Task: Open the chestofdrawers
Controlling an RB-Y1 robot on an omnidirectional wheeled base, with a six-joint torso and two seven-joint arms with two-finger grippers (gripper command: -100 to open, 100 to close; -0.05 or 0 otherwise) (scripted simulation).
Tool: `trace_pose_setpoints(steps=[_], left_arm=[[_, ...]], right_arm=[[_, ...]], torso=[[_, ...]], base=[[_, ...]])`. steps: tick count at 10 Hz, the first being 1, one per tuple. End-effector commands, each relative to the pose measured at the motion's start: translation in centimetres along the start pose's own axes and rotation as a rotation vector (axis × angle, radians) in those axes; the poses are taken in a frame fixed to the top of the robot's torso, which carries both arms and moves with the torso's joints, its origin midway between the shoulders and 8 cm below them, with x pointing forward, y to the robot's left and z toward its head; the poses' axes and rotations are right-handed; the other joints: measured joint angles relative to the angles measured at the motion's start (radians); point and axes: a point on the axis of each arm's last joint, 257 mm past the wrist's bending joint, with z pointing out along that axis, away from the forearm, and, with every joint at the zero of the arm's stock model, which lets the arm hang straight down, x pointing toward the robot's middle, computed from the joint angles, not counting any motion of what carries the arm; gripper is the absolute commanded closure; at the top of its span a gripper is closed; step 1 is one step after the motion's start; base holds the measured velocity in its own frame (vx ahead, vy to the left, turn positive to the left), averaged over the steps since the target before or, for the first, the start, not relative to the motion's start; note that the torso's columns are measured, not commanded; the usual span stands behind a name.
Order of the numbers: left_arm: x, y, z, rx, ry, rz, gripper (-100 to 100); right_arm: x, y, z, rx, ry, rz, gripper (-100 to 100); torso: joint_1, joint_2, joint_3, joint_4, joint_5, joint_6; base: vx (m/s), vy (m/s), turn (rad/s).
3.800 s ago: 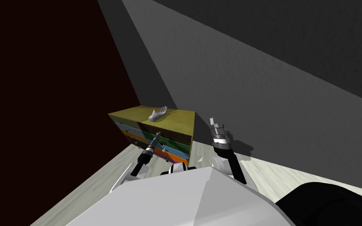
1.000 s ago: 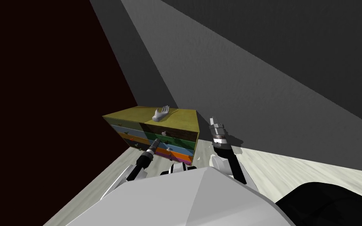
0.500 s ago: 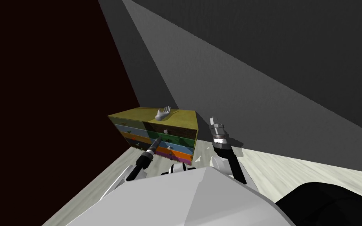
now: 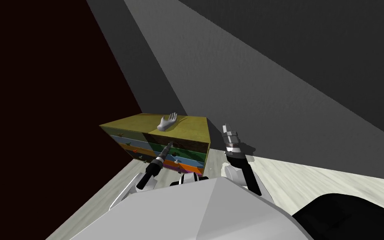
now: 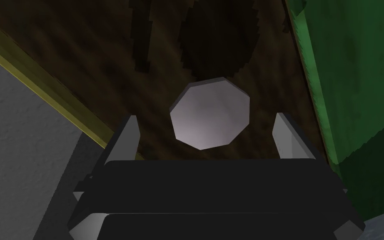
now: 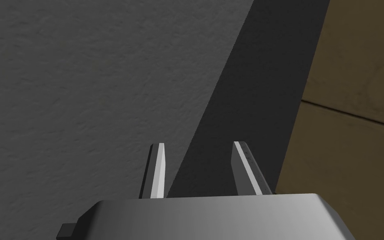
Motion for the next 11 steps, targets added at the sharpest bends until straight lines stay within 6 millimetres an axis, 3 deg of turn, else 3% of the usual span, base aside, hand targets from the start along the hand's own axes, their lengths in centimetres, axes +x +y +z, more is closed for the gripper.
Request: trace_pose_setpoints(steps=[1,4,5,8,9,11], left_arm=[[-1.7,0.8,1.4,-0.019,-0.030,-0.004,-100],[-2.2,0.8,1.9,-0.023,-0.040,-0.006,-100],[-1.4,0.7,1.1,-0.016,-0.024,-0.003,100],[0.4,0.0,-0.5,0.003,0.009,0.000,100],[-0.2,-0.6,-0.1,0.015,-0.003,0.000,100],[0.5,-0.7,-0.9,0.011,0.013,0.002,100]], right_arm=[[0.0,0.0,0.0,0.000,0.000,0.000,0],[0.0,0.0,0.0,0.000,0.000,0.000,0],[0.0,0.0,0.0,0.000,0.000,0.000,0],[0.0,0.0,0.0,0.000,0.000,0.000,0],[0.0,0.0,0.0,0.000,0.000,0.000,0],[0.0,0.0,0.0,0.000,0.000,0.000,0]], torso=[[-0.001,-0.002,-0.001,-0.001,0.000,-0.001],[-0.002,-0.010,-0.006,-0.003,-0.001,-0.001],[-0.002,-0.011,-0.007,-0.003,-0.001,-0.001],[0.003,-0.015,-0.009,-0.008,0.002,-0.002],[0.002,-0.015,-0.009,-0.008,0.002,-0.001],[0.003,-0.006,-0.004,-0.006,0.002,-0.001]], base=[[-0.046,-0.003,-0.113],[-0.037,0.000,-0.071],[0.022,0.003,0.182],[0.048,-0.001,0.139],[0.017,0.001,0.015],[-0.116,0.049,0.023]])
